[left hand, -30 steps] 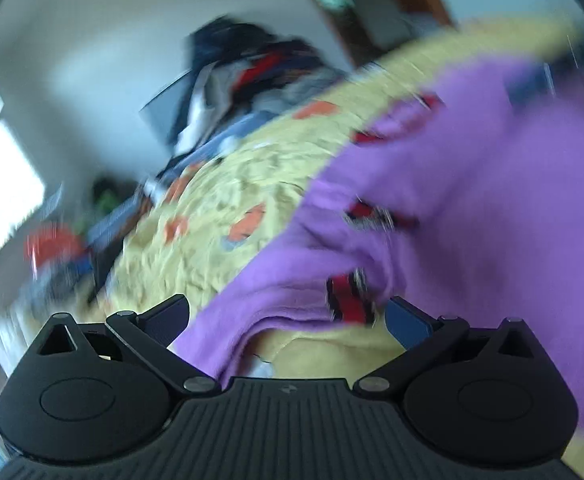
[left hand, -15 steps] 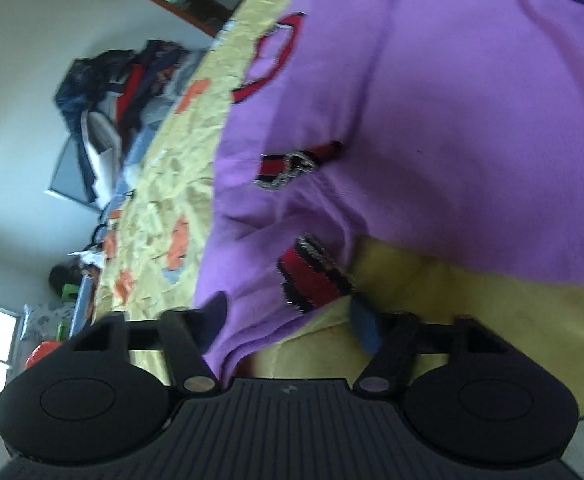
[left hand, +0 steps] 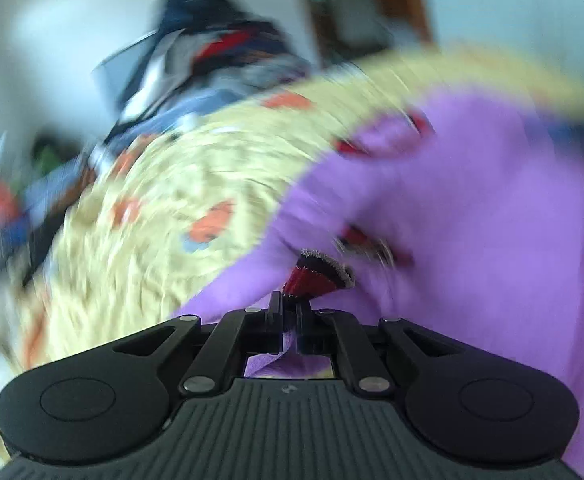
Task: Fold small clothes
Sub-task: 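Grasp the red-striped cuff of the other sleeve with the left gripper, then fold the held sleeve and side across the body with the left gripper, release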
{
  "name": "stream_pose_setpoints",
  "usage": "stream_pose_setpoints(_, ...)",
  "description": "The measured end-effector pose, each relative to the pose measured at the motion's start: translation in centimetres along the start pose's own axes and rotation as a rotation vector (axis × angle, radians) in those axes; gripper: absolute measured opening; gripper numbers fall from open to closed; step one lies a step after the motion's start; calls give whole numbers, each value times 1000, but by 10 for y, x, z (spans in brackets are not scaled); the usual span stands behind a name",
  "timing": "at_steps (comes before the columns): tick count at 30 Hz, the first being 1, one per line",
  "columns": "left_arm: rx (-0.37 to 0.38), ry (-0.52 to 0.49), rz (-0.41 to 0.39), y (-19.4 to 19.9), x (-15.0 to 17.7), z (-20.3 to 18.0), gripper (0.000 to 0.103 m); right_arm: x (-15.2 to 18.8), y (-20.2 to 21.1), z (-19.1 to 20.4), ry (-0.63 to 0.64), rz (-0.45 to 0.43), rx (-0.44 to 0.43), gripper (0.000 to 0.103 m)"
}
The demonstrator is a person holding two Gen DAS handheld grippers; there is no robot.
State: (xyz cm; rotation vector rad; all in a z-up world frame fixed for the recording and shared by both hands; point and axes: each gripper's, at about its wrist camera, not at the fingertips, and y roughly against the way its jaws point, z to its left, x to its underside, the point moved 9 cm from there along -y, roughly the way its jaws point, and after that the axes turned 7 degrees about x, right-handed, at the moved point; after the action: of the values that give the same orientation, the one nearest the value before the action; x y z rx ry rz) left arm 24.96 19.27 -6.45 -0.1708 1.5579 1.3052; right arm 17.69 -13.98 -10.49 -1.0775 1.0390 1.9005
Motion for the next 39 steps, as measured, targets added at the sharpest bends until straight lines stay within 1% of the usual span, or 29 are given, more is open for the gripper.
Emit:
stream_pose_setpoints(3,4,302,-118,21,5,42,9,0,-2,-4,-23,16,4,103)
stream_pose_setpoints(5,-26,533,-218,41,21,81,8,0,-1,-6,-26,11,8,103)
stream_pose_setpoints(6,-40,625,-259,51,27,98,8,0,-1,-6,-27,12,7,103)
stream_pose_setpoints(7,-63,743,-317,62,42,119,7,0,-2,-5,-26,14,6,103)
stream_pose_setpoints(8,-80,836,-369,72,52,138,7,0,-2,-5,-22,16,7,103)
stream_pose_setpoints(10,-118,1021,-502,98,83,171,5,-1,-2,-5,-16,12,18,103)
stream_pose_setpoints(12,-144,1158,-619,123,112,193,4,-2,-2,-5,-10,17,29,103)
stream_pose_setpoints(14,-170,1259,-722,150,138,209,4,-1,-3,-5,-3,32,45,103)
stream_pose_setpoints(17,-220,1341,-814,186,169,227,4,0,-6,-5,-34,53,35,103)
stream_pose_setpoints(19,-239,1384,-878,204,185,234,4,1,-8,-6,-62,63,22,103)
stream_pose_setpoints(21,-263,1419,-895,221,200,239,4,4,-11,-7,-77,82,28,103)
stream_pose_setpoints(25,-308,1483,-910,226,229,233,4,8,-17,-11,-109,131,49,103)
stream_pose_setpoints(27,-331,1518,-925,227,245,214,4,12,-22,-14,-138,179,62,103)
stream_pose_setpoints(29,-343,1550,-943,229,263,189,4,17,-27,-18,-154,234,126,103)
stream_pose_setpoints(31,-349,1627,-962,230,283,159,3,21,-27,-17,-123,266,171,103)
stream_pose_setpoints(32,-353,1650,-972,231,291,145,3,22,-27,-15,-97,281,182,103)
stream_pose_setpoints(33,-376,1672,-967,233,299,132,3,23,-25,-11,-67,299,187,103)
stream_pose_setpoints(35,-393,1725,-972,235,312,116,3,27,-22,-7,-16,355,197,103)
stream_pose_setpoints(37,-419,1749,-976,240,315,110,3,27,-14,-4,-6,377,179,103)
stream_pose_setpoints(39,-429,1709,-973,248,302,113,3,25,-5,-5,-10,386,165,103)
